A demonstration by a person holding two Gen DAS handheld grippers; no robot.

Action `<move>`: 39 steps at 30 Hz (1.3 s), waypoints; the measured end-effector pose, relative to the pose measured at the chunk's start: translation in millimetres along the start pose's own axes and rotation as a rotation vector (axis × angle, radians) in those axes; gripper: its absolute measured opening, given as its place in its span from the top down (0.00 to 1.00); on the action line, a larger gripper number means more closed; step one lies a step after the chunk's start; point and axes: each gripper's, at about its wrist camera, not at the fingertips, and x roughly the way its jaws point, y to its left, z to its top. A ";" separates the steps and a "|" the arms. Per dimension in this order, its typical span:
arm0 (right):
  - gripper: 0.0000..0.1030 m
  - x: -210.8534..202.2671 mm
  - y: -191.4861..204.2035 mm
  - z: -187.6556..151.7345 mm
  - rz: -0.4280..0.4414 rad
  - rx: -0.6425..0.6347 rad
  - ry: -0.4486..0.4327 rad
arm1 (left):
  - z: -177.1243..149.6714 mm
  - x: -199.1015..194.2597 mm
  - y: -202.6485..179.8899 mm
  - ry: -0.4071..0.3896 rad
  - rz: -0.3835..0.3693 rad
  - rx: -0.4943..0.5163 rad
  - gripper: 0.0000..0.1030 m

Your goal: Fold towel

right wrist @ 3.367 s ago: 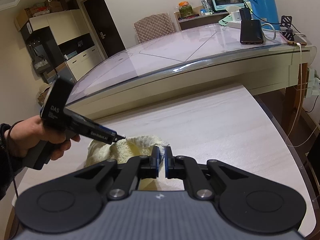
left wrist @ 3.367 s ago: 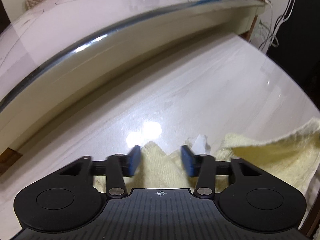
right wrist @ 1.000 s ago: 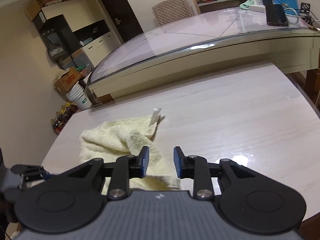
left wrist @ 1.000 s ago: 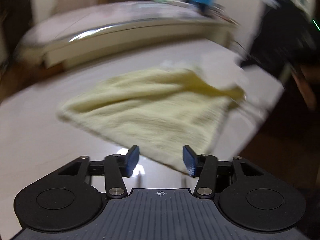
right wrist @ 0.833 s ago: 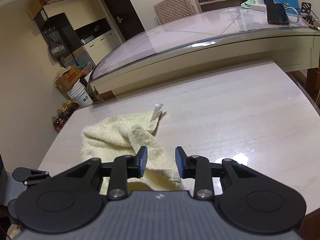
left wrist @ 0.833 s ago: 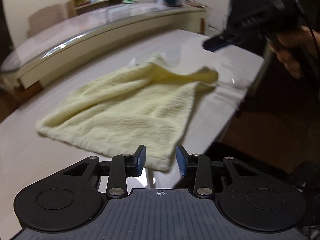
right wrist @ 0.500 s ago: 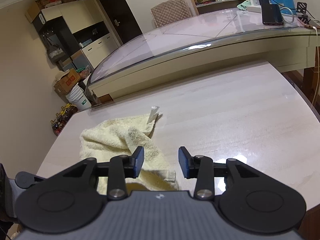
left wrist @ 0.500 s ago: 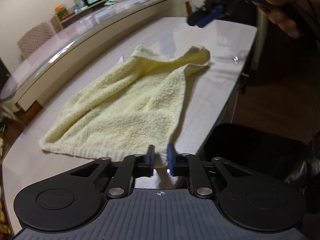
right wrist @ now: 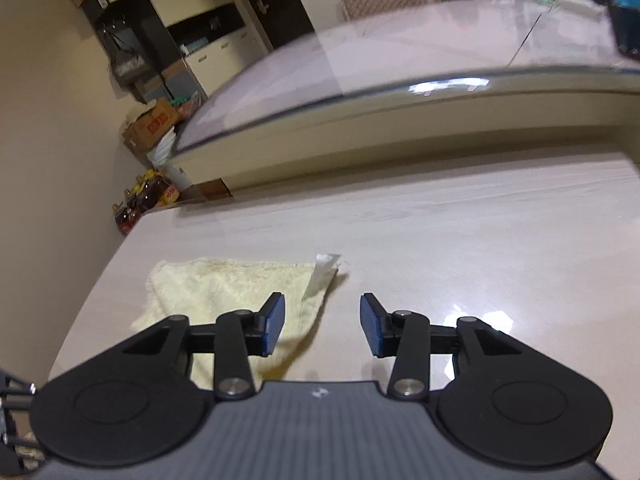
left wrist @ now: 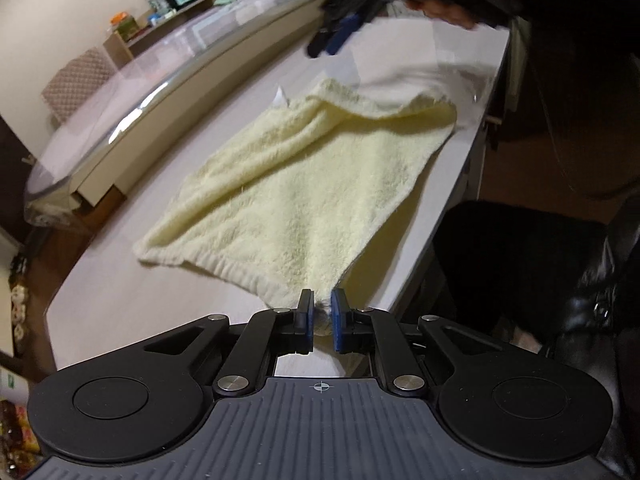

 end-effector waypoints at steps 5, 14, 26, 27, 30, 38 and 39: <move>0.57 37.5 -2.2 12.5 0.007 0.000 0.063 | -1.4 3.0 4.2 -0.006 -0.029 -0.039 0.93; 0.95 57.6 10.1 7.2 -0.016 -0.090 0.084 | -7.6 6.4 5.7 -0.010 -0.062 -0.078 0.93; 0.95 59.7 -12.0 32.7 -0.130 -0.160 0.030 | -4.1 16.9 14.1 -0.012 -0.069 -0.084 0.93; 0.92 61.4 -13.9 34.5 -0.137 -0.164 0.032 | -4.1 17.1 14.1 -0.011 -0.068 -0.085 0.93; 0.78 57.8 -16.9 34.2 -0.155 -0.153 0.032 | -4.8 16.9 13.5 -0.012 -0.064 -0.087 0.93; 0.70 -27.7 51.1 -37.6 -0.079 -0.251 -0.030 | -10.3 5.2 19.4 -0.062 -0.092 -0.151 0.90; 0.68 -31.8 60.6 -46.9 -0.071 -0.275 -0.027 | -10.9 2.3 20.4 -0.074 -0.098 -0.164 0.90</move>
